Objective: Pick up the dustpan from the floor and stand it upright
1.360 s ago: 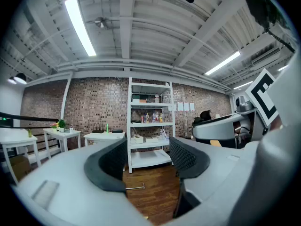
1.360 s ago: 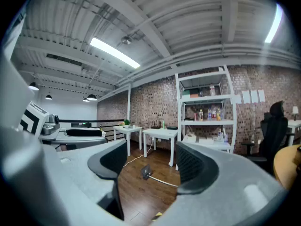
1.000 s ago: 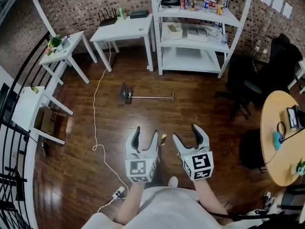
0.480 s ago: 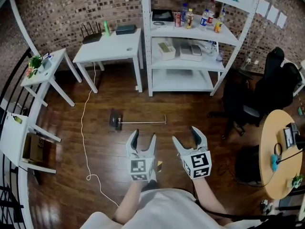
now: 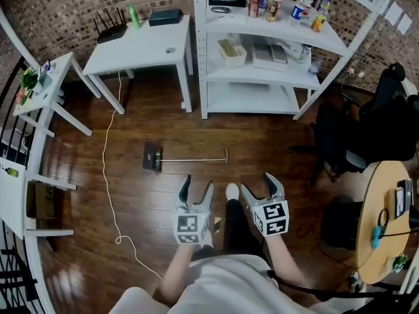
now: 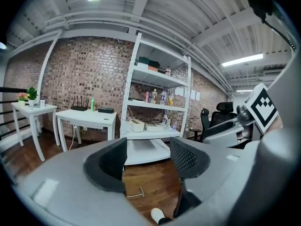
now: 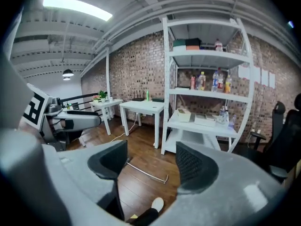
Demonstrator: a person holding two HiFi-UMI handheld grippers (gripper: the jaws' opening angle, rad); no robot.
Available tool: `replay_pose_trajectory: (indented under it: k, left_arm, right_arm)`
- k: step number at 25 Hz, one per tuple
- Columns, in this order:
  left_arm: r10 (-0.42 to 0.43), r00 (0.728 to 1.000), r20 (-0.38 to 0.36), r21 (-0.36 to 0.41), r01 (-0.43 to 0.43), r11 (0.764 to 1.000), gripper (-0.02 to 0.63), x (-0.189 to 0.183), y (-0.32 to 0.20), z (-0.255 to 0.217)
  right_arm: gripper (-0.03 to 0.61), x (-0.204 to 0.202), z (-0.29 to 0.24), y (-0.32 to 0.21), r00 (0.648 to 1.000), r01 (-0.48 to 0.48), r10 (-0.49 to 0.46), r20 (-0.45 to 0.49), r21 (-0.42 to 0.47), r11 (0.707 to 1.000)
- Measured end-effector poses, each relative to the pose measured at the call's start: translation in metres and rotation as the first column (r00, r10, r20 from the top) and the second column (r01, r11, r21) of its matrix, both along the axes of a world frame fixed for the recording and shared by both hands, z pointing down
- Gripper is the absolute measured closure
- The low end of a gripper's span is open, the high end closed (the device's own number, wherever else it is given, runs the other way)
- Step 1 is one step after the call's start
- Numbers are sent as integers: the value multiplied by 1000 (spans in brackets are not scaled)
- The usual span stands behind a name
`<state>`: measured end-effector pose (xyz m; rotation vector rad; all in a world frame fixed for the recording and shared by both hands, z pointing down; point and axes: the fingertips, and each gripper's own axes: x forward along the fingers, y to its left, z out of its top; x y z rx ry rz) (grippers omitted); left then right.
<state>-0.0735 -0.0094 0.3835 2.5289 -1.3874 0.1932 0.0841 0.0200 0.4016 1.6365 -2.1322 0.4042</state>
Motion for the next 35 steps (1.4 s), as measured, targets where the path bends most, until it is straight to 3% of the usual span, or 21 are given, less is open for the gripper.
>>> replay_pose_trajectory:
  k: [2,5,8,14,23,26,32,35]
  left_arm:
    - [-10,1000,18,-35,11,999,321,14,-39,29]
    - [-39,999,5,-146,39,988,319,39,-81,71]
    - [-49,999,15,-228,51,972,304,64,-128,118]
    - [-86,994,64,-341,103,934,308,93,-203,233]
    - [-5,994,105,-493,57,868,310,90,-254,460]
    - [23,994,109,-533,38,845,311,86,-254,546]
    - [171,976,131,-575,-66,815,311,91,-246,681]
    - [198,974,112,-573,-99,814,310,91,-256,727]
  right_arm:
    - [268,12,39,-37,1000,18,-17,18,-74,997]
    - [268,31,98,-87,997,54,-43,61,-194,979]
    - [308,46,164,-144,992,89,-62,108,-266,960]
    - [319,66,310,-224,984,166,-125,125,-416,894]
    - [328,66,574,-267,987,160,-132,91,-610,776]
    - [328,60,665,-273,988,151,-110,105,-643,751]
    - [330,72,834,-270,996,87,-65,58,-731,677]
    - [345,80,894,-277,999,47,-33,34,-745,665]
